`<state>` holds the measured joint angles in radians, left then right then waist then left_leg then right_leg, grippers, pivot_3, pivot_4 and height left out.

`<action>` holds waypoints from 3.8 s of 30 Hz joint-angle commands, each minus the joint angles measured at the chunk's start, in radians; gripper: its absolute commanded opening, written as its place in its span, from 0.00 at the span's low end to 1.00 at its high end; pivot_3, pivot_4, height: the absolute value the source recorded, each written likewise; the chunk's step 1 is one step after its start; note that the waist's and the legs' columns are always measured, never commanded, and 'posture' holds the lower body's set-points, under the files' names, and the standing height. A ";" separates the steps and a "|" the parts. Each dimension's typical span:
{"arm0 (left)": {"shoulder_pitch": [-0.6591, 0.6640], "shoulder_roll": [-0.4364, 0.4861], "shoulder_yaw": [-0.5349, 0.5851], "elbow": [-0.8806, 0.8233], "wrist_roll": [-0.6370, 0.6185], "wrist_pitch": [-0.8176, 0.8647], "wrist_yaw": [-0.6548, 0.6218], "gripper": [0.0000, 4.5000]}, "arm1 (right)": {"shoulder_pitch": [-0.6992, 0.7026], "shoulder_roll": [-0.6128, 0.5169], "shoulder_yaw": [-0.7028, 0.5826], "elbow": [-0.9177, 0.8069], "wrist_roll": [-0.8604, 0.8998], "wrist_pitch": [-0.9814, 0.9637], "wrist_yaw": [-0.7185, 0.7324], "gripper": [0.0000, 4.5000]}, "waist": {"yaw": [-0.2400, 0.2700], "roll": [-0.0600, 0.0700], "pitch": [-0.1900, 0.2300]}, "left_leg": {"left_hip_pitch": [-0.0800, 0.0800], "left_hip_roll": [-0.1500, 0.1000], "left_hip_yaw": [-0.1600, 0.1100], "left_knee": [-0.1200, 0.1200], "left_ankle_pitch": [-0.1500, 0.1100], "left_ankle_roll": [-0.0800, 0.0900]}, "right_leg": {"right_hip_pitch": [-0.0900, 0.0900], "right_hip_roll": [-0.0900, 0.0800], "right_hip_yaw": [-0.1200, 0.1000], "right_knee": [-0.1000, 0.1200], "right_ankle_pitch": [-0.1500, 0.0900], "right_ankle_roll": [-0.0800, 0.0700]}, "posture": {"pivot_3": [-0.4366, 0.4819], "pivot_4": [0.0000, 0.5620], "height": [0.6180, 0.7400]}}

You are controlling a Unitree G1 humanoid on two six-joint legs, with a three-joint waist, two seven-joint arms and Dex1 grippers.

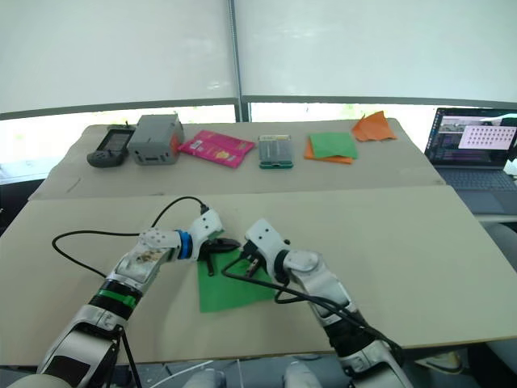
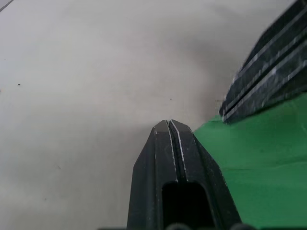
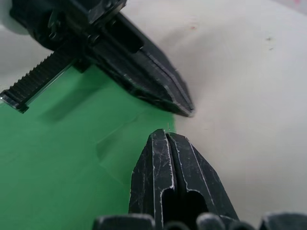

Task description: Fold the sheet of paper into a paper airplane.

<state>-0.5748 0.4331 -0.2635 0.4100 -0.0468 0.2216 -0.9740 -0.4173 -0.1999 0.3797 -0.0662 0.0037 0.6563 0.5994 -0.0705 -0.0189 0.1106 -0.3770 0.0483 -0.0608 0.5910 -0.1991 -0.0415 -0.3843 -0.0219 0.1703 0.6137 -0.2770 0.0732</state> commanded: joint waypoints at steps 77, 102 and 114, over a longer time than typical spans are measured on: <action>0.043 0.023 0.010 0.001 0.028 0.005 0.011 0.00 | 0.178 -0.159 -0.063 -0.388 0.161 -0.086 0.057 0.00 | 0.001 -0.005 -0.002 | 0.004 0.000 0.000 -0.001 -0.001 -0.001 | 0.003 -0.001 0.000 -0.002 -0.007 -0.007 | 0.48 0.27 1.00; 0.192 0.111 0.209 -0.319 -0.137 0.225 0.065 0.00 | 0.075 -0.070 0.079 -0.040 0.036 -0.030 0.010 0.00 | 0.000 -0.003 0.002 | -0.001 0.000 0.000 -0.001 -0.001 -0.001 | -0.002 0.000 0.000 -0.002 -0.005 -0.007 | 0.48 0.27 1.00; 0.299 0.150 0.434 -0.383 -0.345 0.435 0.118 0.00 | 0.087 -0.053 0.053 -0.052 0.048 -0.021 -0.003 0.00 | 0.002 -0.005 0.003 | 0.001 0.001 0.000 -0.002 -0.001 -0.001 | -0.002 -0.001 0.000 -0.002 -0.005 -0.007 | 0.48 0.27 1.00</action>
<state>-0.2630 0.5843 0.1728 0.0434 -0.3815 0.6721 -0.8615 -0.3411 -0.2508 0.4354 -0.1287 0.0543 0.6117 0.6052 -0.0682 -0.0235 0.1138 -0.3765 0.0492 -0.0608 0.5892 -0.1998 -0.0425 -0.3863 -0.0224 0.1703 0.6117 -0.2818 0.0658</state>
